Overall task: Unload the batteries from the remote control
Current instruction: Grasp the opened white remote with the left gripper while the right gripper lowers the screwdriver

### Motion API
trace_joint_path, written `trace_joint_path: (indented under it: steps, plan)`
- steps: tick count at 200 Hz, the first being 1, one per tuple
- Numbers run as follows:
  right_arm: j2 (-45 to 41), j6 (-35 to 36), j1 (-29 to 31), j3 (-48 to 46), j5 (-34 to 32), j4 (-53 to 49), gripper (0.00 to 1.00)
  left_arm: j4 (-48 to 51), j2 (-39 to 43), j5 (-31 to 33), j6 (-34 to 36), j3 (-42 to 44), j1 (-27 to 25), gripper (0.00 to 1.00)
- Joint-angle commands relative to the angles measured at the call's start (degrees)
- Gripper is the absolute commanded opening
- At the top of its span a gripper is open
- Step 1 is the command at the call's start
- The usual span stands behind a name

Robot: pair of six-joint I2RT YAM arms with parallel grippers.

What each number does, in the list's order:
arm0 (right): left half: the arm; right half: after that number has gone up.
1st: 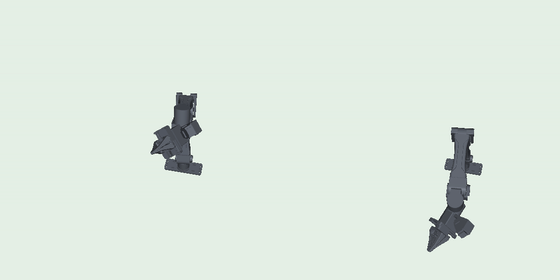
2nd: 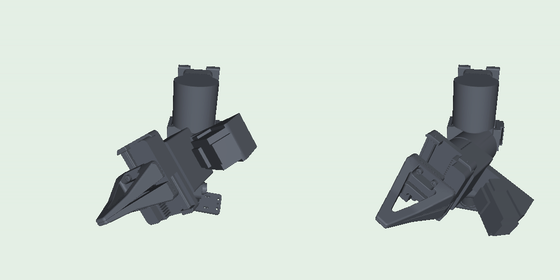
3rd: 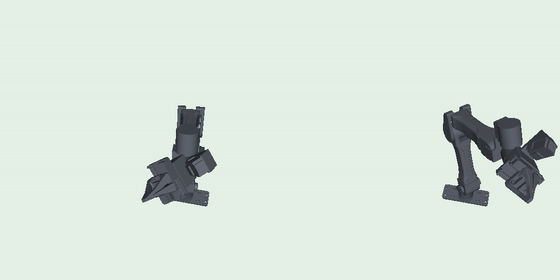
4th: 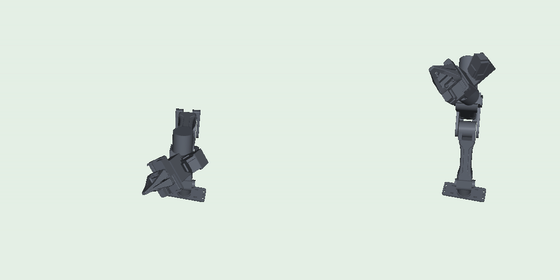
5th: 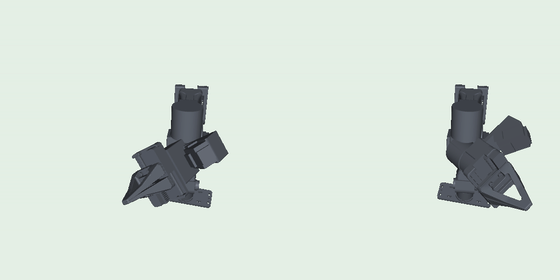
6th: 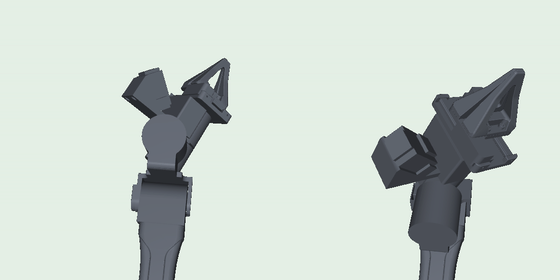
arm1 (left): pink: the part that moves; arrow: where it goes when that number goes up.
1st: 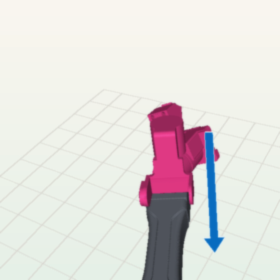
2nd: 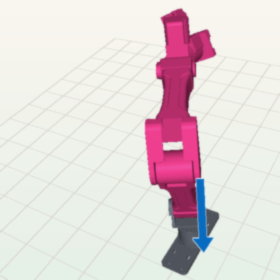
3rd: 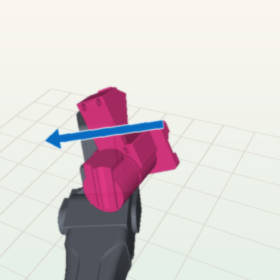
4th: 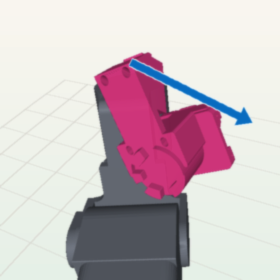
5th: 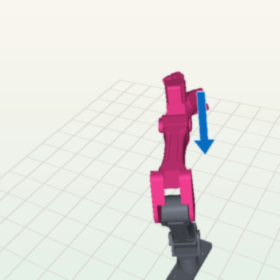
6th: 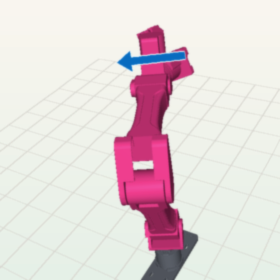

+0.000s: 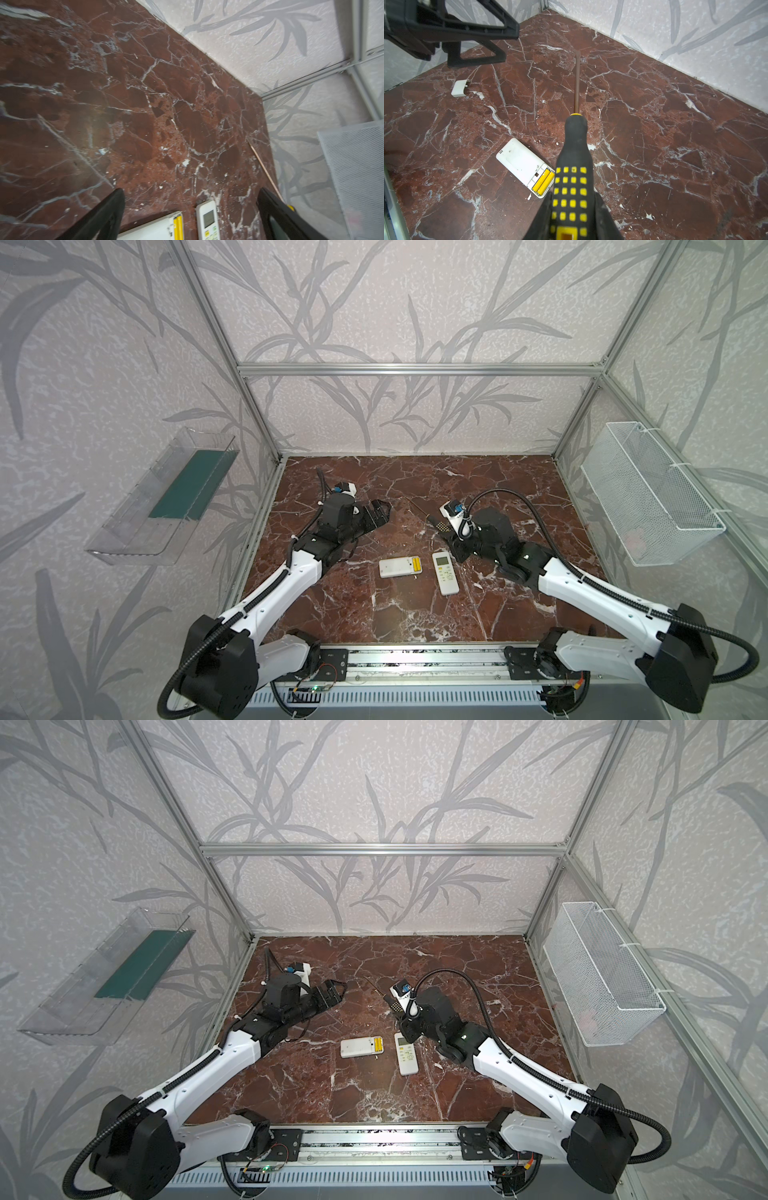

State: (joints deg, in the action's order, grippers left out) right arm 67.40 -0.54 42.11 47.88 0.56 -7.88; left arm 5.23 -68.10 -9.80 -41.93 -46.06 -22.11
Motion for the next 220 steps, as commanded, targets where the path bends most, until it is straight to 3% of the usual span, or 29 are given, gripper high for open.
trace_joint_path:
  steps: [1,45,87,137,182,220]
  plan:
    - [-1.0,0.4,-0.8,0.0,-1.6,-1.6,0.00,8.3,-1.3,4.6,12.2,-3.1,0.1,0.99]
    - [-0.6,-0.5,-1.3,-0.2,-3.0,-4.0,0.00,6.0,-3.5,3.2,25.8,-2.3,0.0,0.99]
    - [-1.3,-1.4,-1.5,0.1,-5.5,-8.3,0.00,0.4,-0.5,0.7,44.3,2.6,-0.7,0.99]
    - [-0.9,-1.3,-1.6,0.2,-4.8,-10.1,0.00,5.6,-0.1,-2.9,57.0,2.1,-1.6,0.99]
    - [-0.8,-0.8,-1.6,0.6,-3.9,-11.3,0.00,18.3,-4.8,-6.8,76.2,-2.1,-3.0,0.99]
    - [-1.3,-1.4,-1.3,-0.2,-2.2,-13.2,0.00,22.6,-10.1,-8.6,82.9,-5.4,-3.1,0.98]
